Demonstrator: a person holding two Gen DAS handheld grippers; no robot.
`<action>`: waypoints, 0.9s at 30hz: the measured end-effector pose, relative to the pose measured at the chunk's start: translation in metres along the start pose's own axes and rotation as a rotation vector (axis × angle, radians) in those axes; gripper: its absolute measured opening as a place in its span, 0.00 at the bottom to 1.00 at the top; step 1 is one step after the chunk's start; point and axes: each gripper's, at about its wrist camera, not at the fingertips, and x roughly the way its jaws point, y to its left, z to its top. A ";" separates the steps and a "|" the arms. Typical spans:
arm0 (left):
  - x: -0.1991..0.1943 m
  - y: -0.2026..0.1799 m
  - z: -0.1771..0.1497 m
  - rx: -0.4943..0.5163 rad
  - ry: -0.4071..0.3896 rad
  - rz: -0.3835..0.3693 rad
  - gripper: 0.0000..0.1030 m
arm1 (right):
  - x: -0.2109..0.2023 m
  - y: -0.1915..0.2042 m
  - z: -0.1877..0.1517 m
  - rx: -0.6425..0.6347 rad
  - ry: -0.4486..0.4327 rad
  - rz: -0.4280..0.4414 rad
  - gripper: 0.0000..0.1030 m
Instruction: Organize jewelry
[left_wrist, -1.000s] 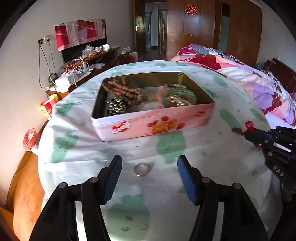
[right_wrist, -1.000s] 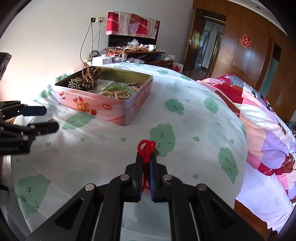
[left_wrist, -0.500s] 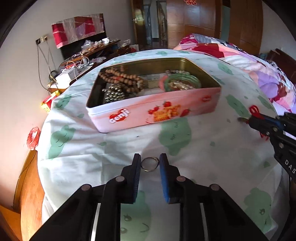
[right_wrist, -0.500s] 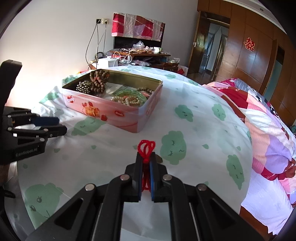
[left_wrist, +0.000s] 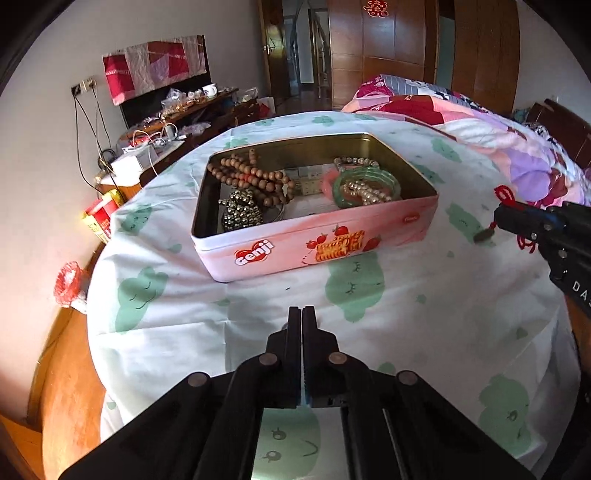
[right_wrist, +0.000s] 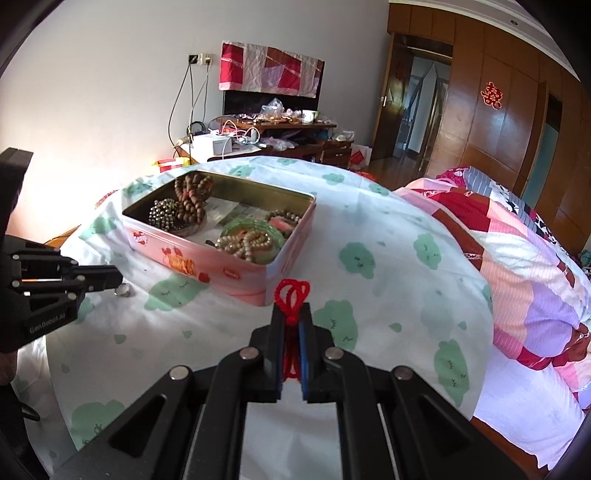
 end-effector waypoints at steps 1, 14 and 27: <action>0.002 0.000 -0.001 0.001 0.007 0.004 0.19 | 0.001 0.001 -0.001 -0.003 0.002 0.001 0.08; 0.015 0.001 -0.007 -0.009 0.027 0.032 0.45 | 0.005 0.008 -0.007 -0.015 0.020 0.019 0.08; -0.011 0.004 0.011 -0.015 -0.012 -0.037 0.20 | -0.002 0.008 0.006 -0.023 -0.011 0.020 0.08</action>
